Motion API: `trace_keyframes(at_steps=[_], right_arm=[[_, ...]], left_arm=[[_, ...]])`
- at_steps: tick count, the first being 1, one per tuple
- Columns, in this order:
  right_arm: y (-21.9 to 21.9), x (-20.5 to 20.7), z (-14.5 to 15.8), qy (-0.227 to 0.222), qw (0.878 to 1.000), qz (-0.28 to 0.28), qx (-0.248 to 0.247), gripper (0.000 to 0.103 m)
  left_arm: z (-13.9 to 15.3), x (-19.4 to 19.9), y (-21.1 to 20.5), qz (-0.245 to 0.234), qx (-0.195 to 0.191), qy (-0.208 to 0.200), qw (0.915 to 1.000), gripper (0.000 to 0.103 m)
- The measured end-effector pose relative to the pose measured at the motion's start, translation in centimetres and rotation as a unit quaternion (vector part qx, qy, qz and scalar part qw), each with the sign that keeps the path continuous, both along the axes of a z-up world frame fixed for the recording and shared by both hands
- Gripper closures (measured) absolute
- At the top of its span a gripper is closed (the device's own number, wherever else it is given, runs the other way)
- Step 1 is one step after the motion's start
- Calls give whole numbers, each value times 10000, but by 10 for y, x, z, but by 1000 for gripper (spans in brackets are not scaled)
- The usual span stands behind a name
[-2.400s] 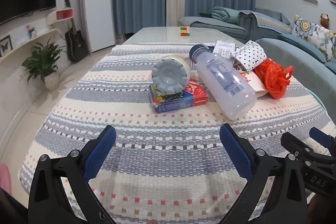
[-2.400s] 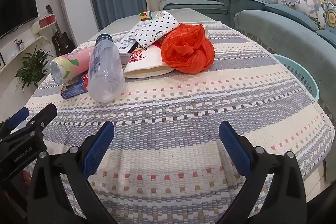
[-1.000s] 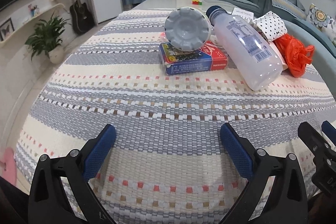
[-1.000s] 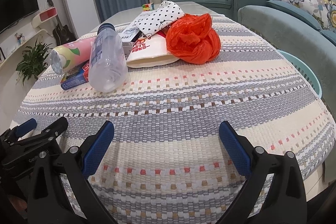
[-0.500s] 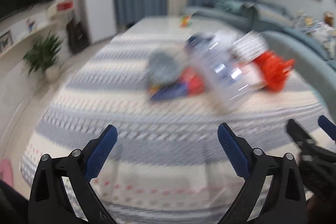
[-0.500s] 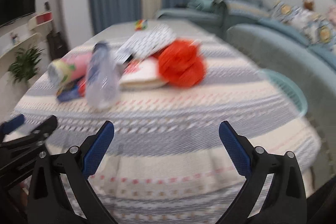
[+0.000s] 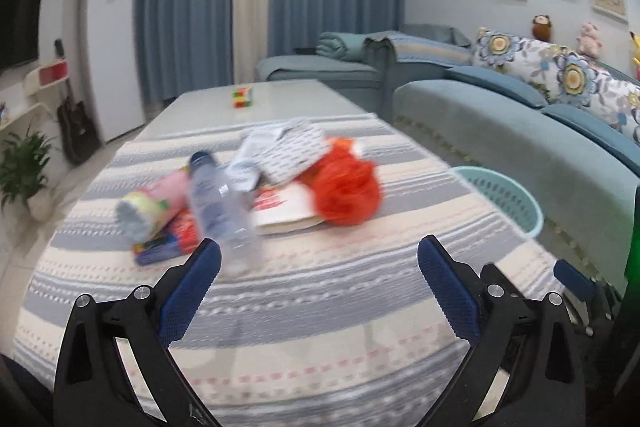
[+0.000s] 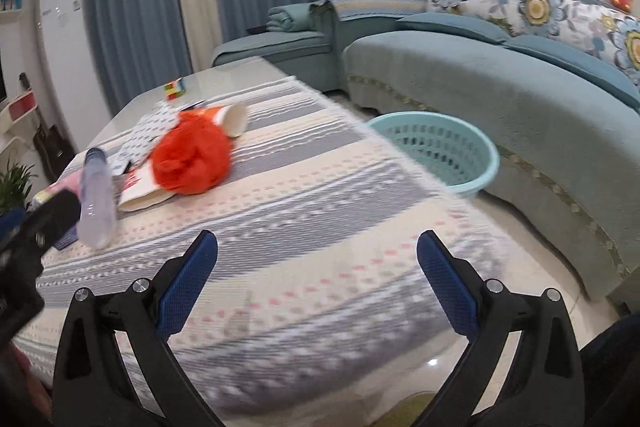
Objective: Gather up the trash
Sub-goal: 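Move both tools toward the pile of trash on the table, then grasp the clear plastic bottle with the right tool while the left tool grasps the pink-and-yellow bottle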
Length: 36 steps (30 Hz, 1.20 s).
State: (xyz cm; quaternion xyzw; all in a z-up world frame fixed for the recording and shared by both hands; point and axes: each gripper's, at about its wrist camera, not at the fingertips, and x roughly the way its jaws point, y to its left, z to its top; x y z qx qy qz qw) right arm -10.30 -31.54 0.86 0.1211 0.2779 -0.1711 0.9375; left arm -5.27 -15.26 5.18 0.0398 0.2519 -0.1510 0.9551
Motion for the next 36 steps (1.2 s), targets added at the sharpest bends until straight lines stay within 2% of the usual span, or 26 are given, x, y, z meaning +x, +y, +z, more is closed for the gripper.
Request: trace_keyframes(at_steps=[4,7,11,15,19,25,28,32,36], right_arm=[[-30,-18,-1,16,10000,-21,-8,8],[-54,-23,-6,165,9996,-40,206,8],[-81,-29,-12,297,9971,-195,667,8],[-86,-32,-6,186,9978,-302,564,8],[-62,-24,7,52,9995,240,176,8],[-1,8,14,77,9917,1270,-163,8],[32,32,5,312,9834,1784,-148,8],[65,57,-9,519,9735,2228,-17,8],[92,88,-13,574,9636,2592,298,8]], left_arm=[[3,-6,-28,-255,117,-134,9995,8],[2,-14,-40,-334,230,-203,9990,8],[-4,-12,-42,-316,266,-2,9991,8],[-11,-8,-41,-216,358,25,9991,8],[-12,0,-28,60,308,97,9995,8],[-9,19,13,618,319,135,9975,7],[-7,33,42,991,335,181,9943,8],[-12,58,89,1420,702,221,9871,8],[-9,75,130,1427,520,229,9881,8]])
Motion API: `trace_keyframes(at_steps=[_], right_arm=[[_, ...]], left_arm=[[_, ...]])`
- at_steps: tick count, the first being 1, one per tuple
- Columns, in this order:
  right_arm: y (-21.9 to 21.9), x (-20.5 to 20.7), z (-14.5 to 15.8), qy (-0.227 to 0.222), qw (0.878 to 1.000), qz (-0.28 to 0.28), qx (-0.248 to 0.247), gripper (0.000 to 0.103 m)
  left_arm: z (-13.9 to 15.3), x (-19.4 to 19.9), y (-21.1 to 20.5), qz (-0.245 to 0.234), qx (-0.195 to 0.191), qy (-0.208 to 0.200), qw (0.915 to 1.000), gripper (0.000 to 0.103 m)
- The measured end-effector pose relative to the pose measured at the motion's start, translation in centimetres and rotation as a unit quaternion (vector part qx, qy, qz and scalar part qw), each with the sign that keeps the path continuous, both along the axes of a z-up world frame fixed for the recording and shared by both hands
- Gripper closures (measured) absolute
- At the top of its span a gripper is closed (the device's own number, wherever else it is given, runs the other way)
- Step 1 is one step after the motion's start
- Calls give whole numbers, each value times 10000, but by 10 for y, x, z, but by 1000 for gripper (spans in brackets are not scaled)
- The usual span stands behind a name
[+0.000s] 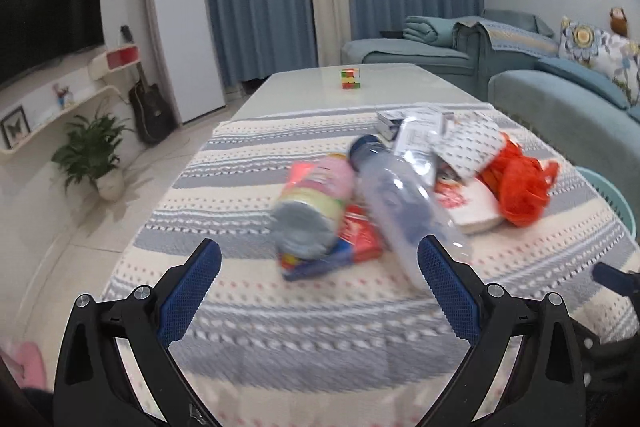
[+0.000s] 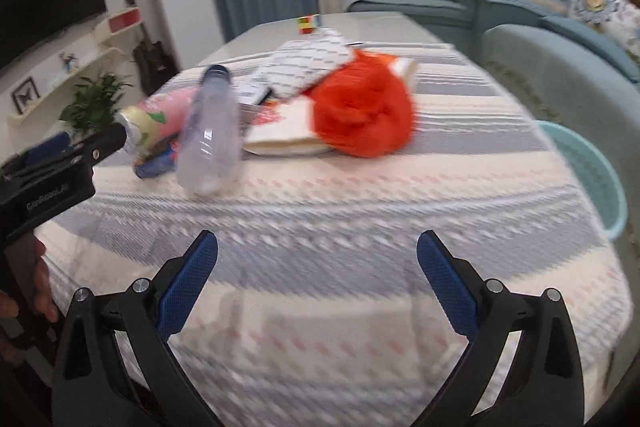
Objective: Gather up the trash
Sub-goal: 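Grasp the clear plastic bottle with the right tool while the left tool grasps the pink-and-yellow bottle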
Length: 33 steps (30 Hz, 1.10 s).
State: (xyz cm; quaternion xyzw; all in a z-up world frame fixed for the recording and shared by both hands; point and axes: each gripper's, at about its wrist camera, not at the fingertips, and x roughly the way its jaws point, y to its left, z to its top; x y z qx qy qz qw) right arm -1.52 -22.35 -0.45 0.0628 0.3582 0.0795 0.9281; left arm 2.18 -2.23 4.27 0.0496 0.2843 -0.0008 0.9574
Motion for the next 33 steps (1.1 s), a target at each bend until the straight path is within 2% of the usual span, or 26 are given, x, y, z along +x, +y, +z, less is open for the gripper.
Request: trace_keyframes(at_steps=[3,5,8,10,12,15,20,25,33], right_arm=[[18,22,5,75,9996,227,176,8],[30,34,11,-1,9994,336,55,8],[47,53,15,49,9981,612,-61,8],[56,63,14,80,9970,762,-68,8],[65,71,12,165,9958,904,-32,8],[80,82,7,172,9946,959,-366,8],[88,98,-7,411,9931,1046,-336,8],[84,113,-9,478,9944,943,-71,8],[81,124,-12,572,9946,859,50,8]], left_arm=[[6,19,22,-215,-173,47,9996,7],[11,28,26,-381,-172,21,9991,8],[8,48,27,-631,-166,275,9975,8],[2,59,19,-755,38,403,9963,8],[-6,71,7,-949,416,507,9933,8],[-17,88,-2,-1070,679,631,9899,8],[-22,116,11,-1015,59,898,9908,8],[-31,129,15,-1137,2,1072,9877,9],[-38,133,36,-1022,-386,1263,9860,12]])
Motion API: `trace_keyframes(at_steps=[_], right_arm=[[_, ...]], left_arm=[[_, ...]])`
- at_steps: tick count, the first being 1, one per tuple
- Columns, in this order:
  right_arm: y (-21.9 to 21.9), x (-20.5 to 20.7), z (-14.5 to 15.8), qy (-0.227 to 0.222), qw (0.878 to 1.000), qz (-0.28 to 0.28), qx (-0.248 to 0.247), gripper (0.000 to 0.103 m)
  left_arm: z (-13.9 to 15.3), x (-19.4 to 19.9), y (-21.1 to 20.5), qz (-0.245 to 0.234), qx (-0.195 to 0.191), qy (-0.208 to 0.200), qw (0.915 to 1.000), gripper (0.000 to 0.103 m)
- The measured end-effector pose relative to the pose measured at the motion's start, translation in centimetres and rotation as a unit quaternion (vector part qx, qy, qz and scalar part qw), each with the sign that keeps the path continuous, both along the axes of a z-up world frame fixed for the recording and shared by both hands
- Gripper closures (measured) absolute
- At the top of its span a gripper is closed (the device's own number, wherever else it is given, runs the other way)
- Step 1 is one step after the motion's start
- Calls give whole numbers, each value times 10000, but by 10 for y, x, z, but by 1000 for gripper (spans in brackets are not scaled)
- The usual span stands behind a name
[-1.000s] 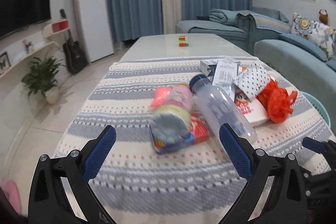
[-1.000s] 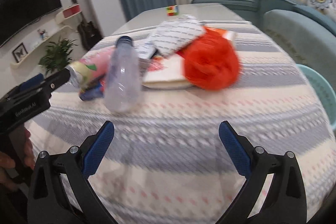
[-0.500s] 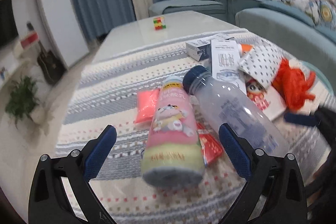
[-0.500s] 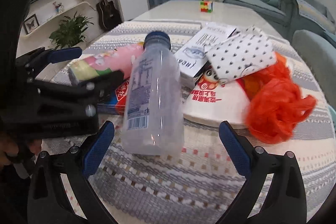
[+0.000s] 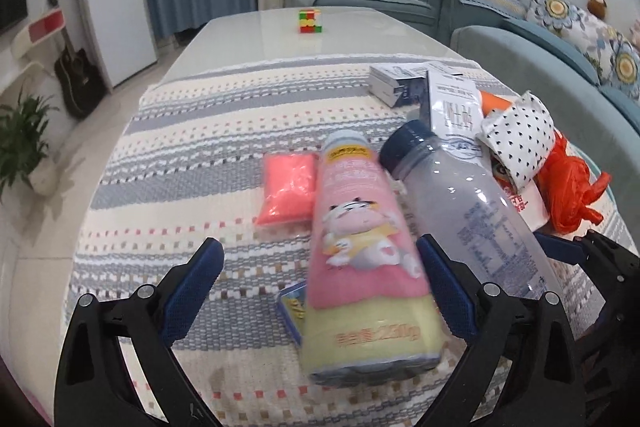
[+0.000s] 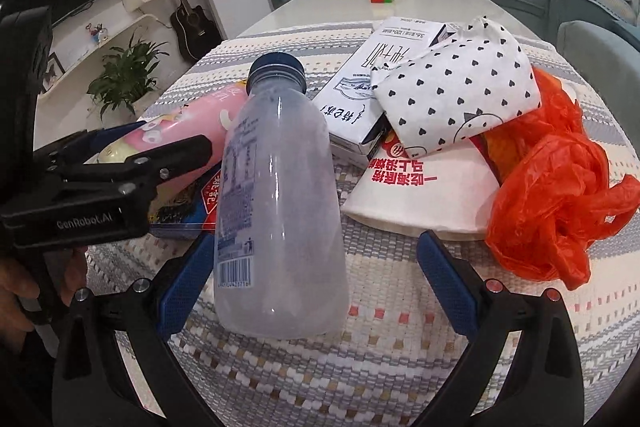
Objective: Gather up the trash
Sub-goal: 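Grasp the clear plastic bottle with the right tool while the left tool grasps the pink-and-yellow bottle, then carry the clear bottle to the blue basket and open the right tool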
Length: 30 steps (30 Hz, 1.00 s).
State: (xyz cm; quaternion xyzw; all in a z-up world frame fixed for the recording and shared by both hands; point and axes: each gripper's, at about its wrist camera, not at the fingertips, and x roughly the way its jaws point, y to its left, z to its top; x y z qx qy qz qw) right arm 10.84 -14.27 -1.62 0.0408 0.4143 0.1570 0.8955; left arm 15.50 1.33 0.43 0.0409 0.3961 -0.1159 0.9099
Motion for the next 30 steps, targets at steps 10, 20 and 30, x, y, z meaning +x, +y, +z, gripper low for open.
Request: trace_keyframes(at_steps=[10,20,30], right_arm=[[3,8,-4,141,9997,77,189,51],[-5,-12,31,-438,9974,84,570,59],[-28,-53,77,-1308,9892,-10,665,60]], left_arm=[[-4,4,15,55,-752,267,9968,55],[36,-14,13,51,-870,-418,9953,55],[77,-37,7,36,-1071,-928,9899,55]])
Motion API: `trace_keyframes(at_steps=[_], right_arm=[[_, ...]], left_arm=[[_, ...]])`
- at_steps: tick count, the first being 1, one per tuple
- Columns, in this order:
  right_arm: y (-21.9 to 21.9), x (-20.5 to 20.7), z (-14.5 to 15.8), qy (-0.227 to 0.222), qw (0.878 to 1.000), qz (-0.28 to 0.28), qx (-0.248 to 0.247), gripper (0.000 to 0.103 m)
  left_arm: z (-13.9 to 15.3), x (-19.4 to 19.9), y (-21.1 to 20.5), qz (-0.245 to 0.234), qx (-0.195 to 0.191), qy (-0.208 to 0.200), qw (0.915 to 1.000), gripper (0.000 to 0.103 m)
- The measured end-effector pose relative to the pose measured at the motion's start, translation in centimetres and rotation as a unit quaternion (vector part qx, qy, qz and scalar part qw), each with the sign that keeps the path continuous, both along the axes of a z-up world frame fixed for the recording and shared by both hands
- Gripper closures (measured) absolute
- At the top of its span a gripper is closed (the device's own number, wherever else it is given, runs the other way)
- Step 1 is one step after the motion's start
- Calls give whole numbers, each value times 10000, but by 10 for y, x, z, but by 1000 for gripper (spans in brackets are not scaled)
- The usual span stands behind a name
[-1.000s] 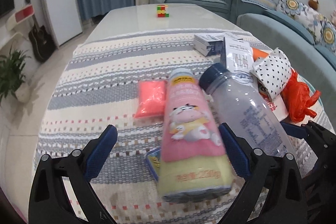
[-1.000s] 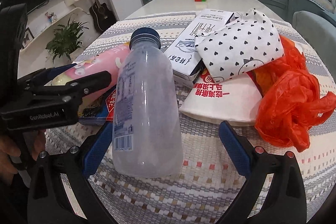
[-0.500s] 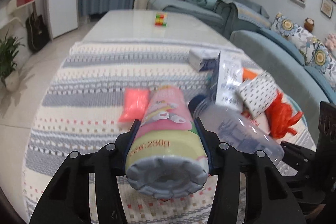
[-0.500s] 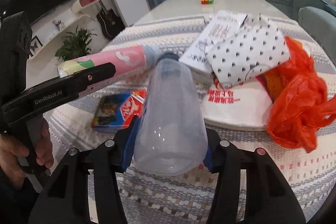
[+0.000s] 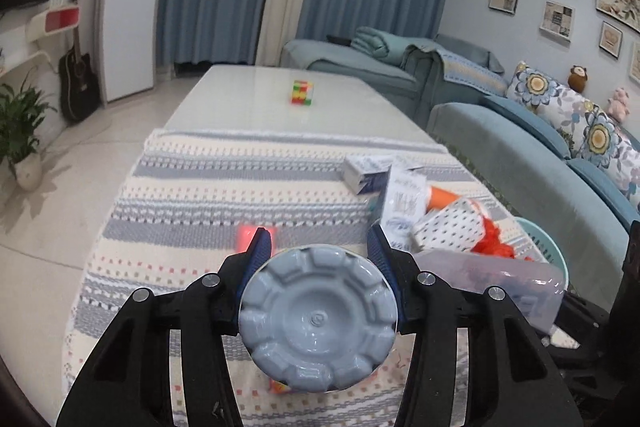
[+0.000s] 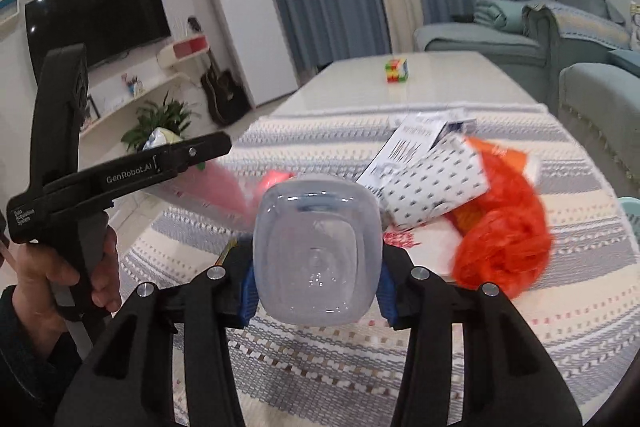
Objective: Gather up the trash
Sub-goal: 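Carry the clear bottle to the blue basket and open the right tool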
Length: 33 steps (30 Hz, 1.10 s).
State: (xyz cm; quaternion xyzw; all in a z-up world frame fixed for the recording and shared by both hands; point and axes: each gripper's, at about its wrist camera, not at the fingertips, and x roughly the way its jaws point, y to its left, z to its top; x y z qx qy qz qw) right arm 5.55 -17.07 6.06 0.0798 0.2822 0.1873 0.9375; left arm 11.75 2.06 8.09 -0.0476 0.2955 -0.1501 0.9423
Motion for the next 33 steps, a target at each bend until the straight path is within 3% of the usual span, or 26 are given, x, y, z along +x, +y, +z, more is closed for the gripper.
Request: trace_keyframes(at_steps=[4,7,16,24,29,33], right_arm=[[-22,-26,24,-563,9980,-280,-4,60],[-43,-41,35,-745,9961,-462,13,60],[-104,-75,32,-767,9916,-1044,36,60],[-153,-101,50,-802,9821,-1697,147,60],[-171,-117,70,-1006,9730,-2068,-181,60],[-204,-126,55,-1050,9596,-2588,-344,60]], left_arm=[[15,-14,-7,-182,-249,-242,9992,55],[20,-24,-19,-212,-137,-393,9989,55],[28,-34,-39,-66,-382,-448,9982,55],[45,-43,-79,-432,-474,-505,9967,55],[57,-49,-115,-745,-346,-591,9949,55],[66,-51,-144,-986,-347,-608,9927,55]])
